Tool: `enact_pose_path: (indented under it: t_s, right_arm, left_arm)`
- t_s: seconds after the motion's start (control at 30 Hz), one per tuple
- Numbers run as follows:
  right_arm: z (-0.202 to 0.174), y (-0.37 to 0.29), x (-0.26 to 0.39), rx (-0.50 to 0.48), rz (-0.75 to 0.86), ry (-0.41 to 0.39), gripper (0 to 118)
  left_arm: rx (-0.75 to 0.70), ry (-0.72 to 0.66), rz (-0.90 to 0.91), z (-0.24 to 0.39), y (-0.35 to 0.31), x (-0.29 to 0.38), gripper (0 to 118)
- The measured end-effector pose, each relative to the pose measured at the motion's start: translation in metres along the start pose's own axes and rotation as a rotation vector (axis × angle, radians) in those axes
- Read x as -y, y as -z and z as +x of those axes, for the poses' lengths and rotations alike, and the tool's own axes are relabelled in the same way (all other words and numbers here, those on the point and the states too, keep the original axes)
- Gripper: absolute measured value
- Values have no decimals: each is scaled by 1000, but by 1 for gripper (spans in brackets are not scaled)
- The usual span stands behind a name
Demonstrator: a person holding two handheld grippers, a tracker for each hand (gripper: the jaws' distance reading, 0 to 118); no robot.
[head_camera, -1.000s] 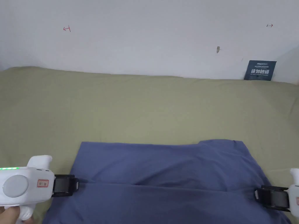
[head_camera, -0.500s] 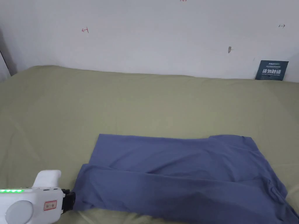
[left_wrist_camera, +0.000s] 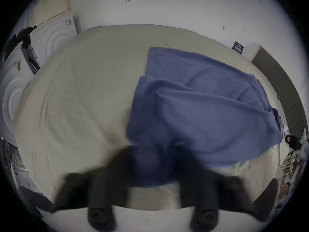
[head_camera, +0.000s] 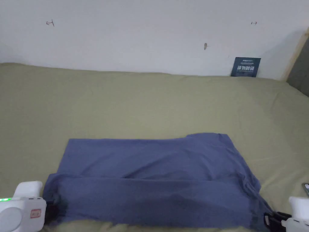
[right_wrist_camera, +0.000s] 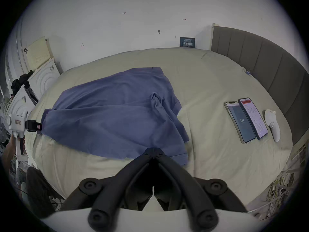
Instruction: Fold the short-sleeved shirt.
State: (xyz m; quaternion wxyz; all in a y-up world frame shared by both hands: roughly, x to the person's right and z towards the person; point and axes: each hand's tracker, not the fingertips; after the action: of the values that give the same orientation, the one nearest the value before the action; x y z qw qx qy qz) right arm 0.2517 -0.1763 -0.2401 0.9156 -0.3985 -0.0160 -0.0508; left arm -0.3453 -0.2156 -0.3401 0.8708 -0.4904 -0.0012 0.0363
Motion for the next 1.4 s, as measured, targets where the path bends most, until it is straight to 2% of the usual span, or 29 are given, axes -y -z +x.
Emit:
enact_pose_path:
  t_s: [0.07, 0.13, 0.17, 0.2, 0.23, 0.27, 0.3, 0.43, 0.47, 0.5, 0.6, 0.63, 0.73, 0.9, 1.1, 1.4]
  right_arm:
    - [-2, 3, -2, 0, -4, -8, 0]
    - [-2, 9, -6, -15, -17, -13, 2]
    - [-2, 12, -7, -15, -15, -18, 20]
    - [-3, 15, -9, -18, -17, -24, 57]
    - [-2, 23, -11, -24, -39, -20, 108]
    - [-2, 28, -12, -31, -79, -10, 116]
    - [2, 34, -15, -6, -12, 10, 110]
    - [6, 61, -20, 7, -87, -22, 108]
    - [5, 64, -17, 7, -111, -32, 104]
    - [6, 70, -17, 5, -129, -41, 96]
    - [4, 71, -14, -34, -118, -28, 23]
    - [2, 69, -15, -60, -107, -13, 8]
    - [-8, 62, -14, -41, -92, -25, 8]
    - [-1, 44, -14, -52, -72, 19, 7]
    - [-3, 6, -1, -59, -42, 0, 7]
    - [-9, -64, 60, -85, -58, -6, 7]
  left_arm:
    - [59, -17, 15, 3, -5, 0, 10]
    - [31, -13, 10, 0, -4, 0, 10]
    - [32, -14, 6, 1, -4, -3, 10]
    - [35, -20, 1, -1, -4, -4, 10]
    - [40, -27, -3, -3, -5, -4, 10]
    - [40, -28, -2, 0, -8, -4, 10]
    - [39, -25, -2, 5, -13, -5, 10]
    - [33, -13, -8, 5, -9, -6, 10]
    - [32, -13, -8, 4, -10, -5, 10]
    - [32, -14, -9, 3, -10, -4, 10]
    - [33, -10, -12, 3, -10, -6, 10]
    - [36, -5, -13, 1, -12, -5, 10]
    - [38, 14, -17, 1, -12, -8, 10]
    - [42, 6, 3, -3, -22, -7, 10]
    - [62, 19, 27, -5, -49, 2, 9]
    - [69, 8, 22, -27, -100, 64, 8]
